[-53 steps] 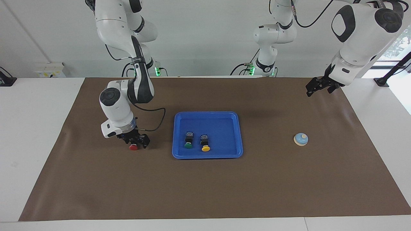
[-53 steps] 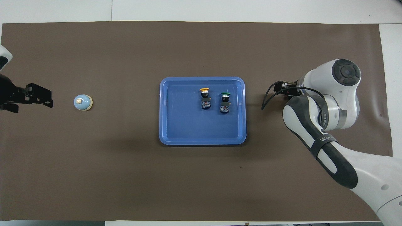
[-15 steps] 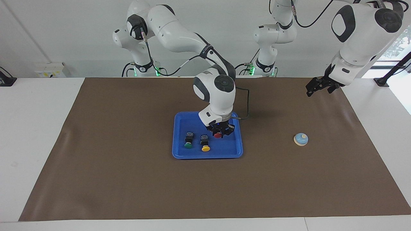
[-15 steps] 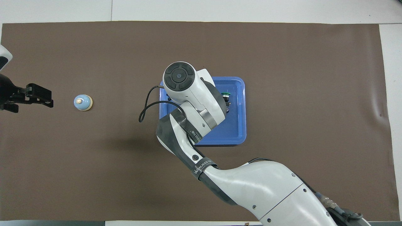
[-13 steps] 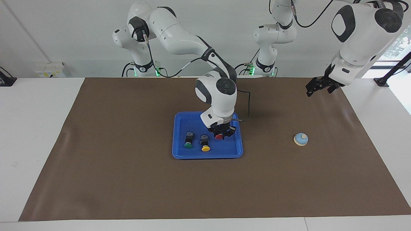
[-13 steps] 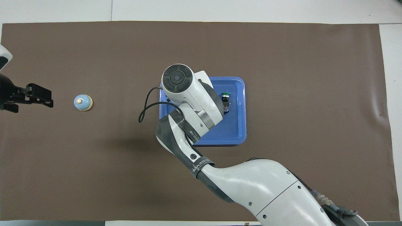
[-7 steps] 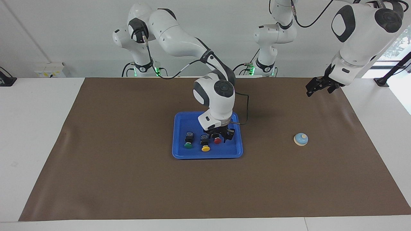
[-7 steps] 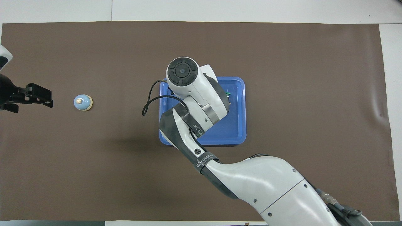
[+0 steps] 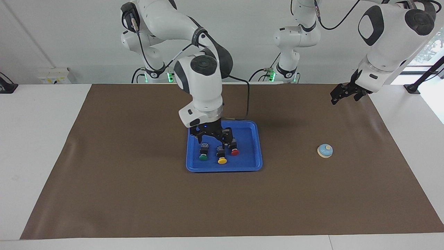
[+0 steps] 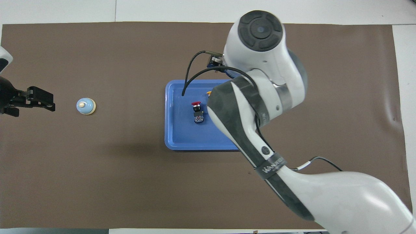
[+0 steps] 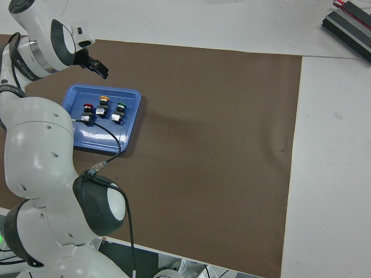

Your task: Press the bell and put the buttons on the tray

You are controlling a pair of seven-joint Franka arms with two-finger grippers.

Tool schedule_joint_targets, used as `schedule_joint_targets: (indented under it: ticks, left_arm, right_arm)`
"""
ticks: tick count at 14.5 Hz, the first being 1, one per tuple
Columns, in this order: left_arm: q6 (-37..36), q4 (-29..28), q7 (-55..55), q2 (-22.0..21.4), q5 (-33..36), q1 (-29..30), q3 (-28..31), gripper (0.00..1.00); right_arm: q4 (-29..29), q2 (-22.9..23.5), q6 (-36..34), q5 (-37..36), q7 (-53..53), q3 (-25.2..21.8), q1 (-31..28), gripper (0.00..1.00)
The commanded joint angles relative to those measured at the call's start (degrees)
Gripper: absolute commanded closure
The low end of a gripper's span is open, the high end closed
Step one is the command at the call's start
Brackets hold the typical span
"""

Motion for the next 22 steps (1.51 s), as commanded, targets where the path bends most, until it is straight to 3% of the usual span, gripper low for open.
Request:
schedule_joint_targets:
  ticks: [1,5,10,14,18,21,22]
  left_arm:
    - [1.0,-1.7,0.5,-1.5,-0.1,0.0,0.2,0.0]
    - [1.0,-1.7,0.5,-1.5,-0.1,0.0,0.2,0.0]
    - [1.0,-1.7,0.5,-1.5,-0.1,-0.1,0.2,0.0]
    - [1.0,-1.7,0.5,-1.5,-0.1,0.0,0.2,0.0]
    - [1.0,-1.7,0.5,-1.5,-0.1,0.0,0.2,0.0]
    - [1.4,-2.2,-0.3,-1.7,-0.1,-0.3,0.2,0.0]
    - [2.6,-2.5,-0.3,-1.7,-0.1,-0.2,0.2,0.2]
  right_arm:
    - [-9.0,-10.2,-4.6,-0.6,-14.2,0.9,-7.4,0.0]
    - [-10.6,-18.5,-14.9,-0.8,-28.7,0.9,-15.7,0.0]
    - [-18.7,-27.3,-15.4,-0.8,-36.1,0.9,-21.2,0.0]
    - [-18.9,-27.4,-15.1,-0.5,-37.5,0.9,-23.9,0.0]
    - [-12.8,-24.9,-19.0,0.2,-37.4,0.9,-24.3,0.0]
    - [-14.1,-25.4,-19.5,0.2,-37.0,0.9,-24.0,0.0]
    - [-14.8,-25.6,-19.3,0.1,-36.9,0.9,-24.0,0.0]
